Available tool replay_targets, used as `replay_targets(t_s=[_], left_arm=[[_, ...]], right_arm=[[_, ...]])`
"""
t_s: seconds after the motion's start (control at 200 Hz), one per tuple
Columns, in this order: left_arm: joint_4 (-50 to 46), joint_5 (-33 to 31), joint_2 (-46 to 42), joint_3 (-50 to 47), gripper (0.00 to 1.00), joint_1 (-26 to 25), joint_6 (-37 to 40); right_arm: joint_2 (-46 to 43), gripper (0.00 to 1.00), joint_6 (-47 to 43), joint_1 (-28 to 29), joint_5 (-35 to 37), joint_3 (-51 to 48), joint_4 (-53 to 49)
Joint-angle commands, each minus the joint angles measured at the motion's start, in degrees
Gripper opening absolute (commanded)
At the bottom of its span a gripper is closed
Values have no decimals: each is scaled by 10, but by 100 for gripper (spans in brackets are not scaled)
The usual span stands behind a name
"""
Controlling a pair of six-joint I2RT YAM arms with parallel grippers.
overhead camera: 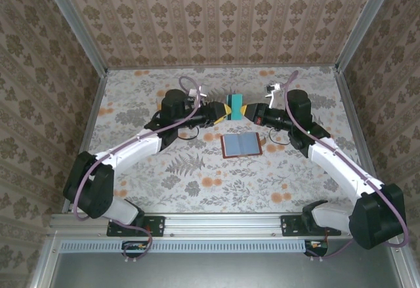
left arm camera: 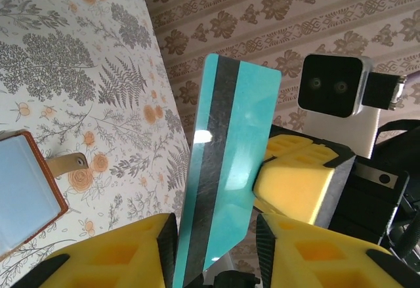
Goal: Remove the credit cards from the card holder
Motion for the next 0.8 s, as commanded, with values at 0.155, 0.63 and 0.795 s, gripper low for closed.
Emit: replay_targets(t_s=[0.155, 0.63, 0.795], left_arm=[[17, 10, -42, -10, 32, -6, 12], [-99, 5, -64, 12, 0, -6, 104], [-367, -50, -70, 87, 0, 5, 303]], right_arm=[[14, 0, 12, 6, -32, 14, 35], [-8, 84, -25, 6, 3, 5, -28], [-46, 100, -58, -2, 48, -1, -87]])
